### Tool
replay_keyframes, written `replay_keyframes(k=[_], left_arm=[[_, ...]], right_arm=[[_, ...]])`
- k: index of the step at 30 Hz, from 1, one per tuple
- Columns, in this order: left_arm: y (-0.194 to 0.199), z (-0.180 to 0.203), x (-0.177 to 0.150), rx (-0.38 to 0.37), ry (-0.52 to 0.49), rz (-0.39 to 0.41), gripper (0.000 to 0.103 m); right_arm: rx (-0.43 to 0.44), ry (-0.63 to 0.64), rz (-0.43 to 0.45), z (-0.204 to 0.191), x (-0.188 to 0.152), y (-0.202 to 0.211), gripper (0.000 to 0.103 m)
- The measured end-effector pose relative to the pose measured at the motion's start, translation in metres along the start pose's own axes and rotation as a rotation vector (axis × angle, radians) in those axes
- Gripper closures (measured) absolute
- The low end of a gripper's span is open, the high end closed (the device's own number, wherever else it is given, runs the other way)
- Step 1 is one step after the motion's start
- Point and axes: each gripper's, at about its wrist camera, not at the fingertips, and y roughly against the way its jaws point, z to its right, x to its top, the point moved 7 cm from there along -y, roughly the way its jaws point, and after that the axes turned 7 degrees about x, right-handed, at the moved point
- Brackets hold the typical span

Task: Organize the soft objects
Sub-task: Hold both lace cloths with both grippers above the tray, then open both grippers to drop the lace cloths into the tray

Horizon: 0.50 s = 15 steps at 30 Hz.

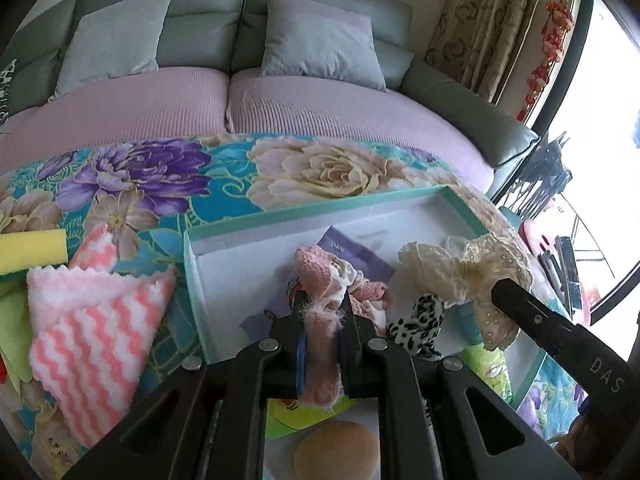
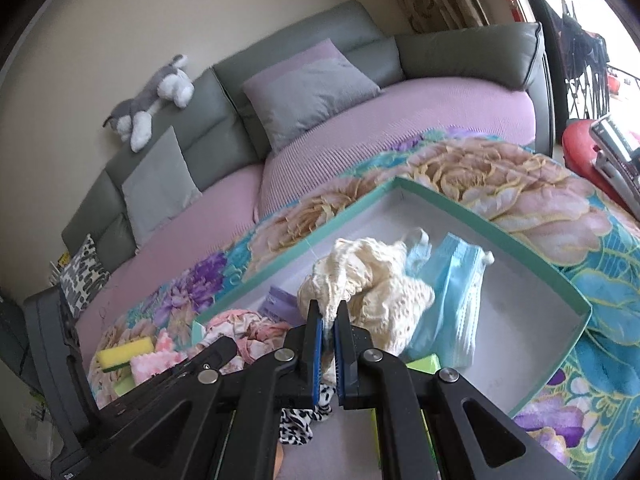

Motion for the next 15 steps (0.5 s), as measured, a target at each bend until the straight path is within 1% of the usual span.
replay_keyframes(k=[9, 11, 13, 15], left_arm=[[-0.003, -0.002, -0.003, 0.003, 0.002, -0.022, 0.089], [-0.003, -0.002, -0.003, 0.000, 0.005, -0.023, 0.088], [0.000, -0.003, -0.003, 0.000, 0.009, -0.025, 0.086], [0.001, -0.004, -0.003, -0.005, 0.021, -0.033, 0.078]], right_arm=[[-0.056, 0.008, -0.058, 0.007, -0.010, -0.012, 0.097], [-0.064, 0.014, -0.066, 0.007, -0.010, -0.013, 0.094], [-0.075, 0.022, -0.074, 0.006, -0.011, -0.013, 0.094], [-0.080, 0.025, -0.082, 0.005, -0.011, -0.013, 0.094]])
